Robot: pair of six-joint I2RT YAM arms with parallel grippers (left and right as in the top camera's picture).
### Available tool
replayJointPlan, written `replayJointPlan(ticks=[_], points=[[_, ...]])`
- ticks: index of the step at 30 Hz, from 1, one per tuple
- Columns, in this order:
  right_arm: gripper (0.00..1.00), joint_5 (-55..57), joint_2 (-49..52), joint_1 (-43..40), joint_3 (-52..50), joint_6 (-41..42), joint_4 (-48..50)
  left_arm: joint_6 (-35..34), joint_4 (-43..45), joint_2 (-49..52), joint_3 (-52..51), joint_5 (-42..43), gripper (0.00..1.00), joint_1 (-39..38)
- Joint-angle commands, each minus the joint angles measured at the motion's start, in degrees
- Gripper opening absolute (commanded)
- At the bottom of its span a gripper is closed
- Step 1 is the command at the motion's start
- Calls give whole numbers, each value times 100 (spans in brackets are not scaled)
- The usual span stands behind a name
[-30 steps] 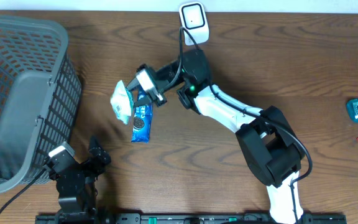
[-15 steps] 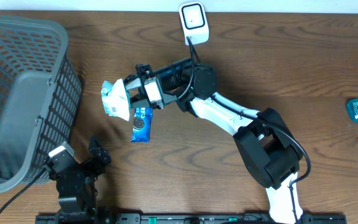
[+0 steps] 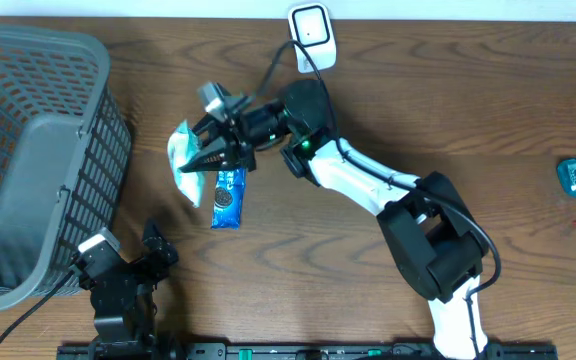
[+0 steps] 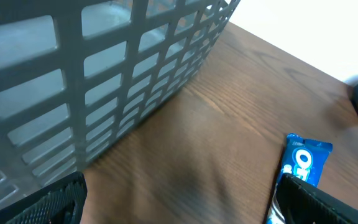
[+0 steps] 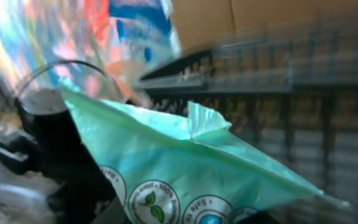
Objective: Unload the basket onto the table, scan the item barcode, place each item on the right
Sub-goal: 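Lift the wipes pack and swing it up toward the scanner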
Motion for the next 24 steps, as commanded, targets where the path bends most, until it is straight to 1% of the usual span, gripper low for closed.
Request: replayJointPlan(ticks=[1, 3, 6, 9, 12, 15, 18, 20, 22, 24], points=[[1, -664, -26, -175, 57, 1440, -776, 96, 9, -4, 11, -50, 98, 26], [1, -868, -26, -245, 55, 1762, -1346, 96, 9, -4, 11, -50, 98, 26], [1, -914, -26, -299, 55, 1954, -2026, 96, 9, -4, 11, -50, 98, 26], [2, -719, -26, -332, 55, 1952, -2404, 96, 9, -4, 11, -50, 98, 26], [1, -275, -26, -391, 50, 1902, -2914, 96, 9, -4, 11, -50, 98, 26], [2, 953, -26, -452, 48, 1449, -3901, 96, 9, -4, 11, -50, 98, 26], [2, 2874, -26, -470, 48, 1189, -5346, 96, 9, -4, 11, -50, 98, 26], [1, 3869, -26, -457, 48, 929, -6048, 96, 9, -4, 11, -50, 98, 26], [2, 4542, -26, -433, 48, 570, -6623, 96, 9, -4, 11, -50, 98, 26], [2, 4627, -26, -433, 50, 535, -6907, 96, 9, -4, 11, -50, 98, 26]])
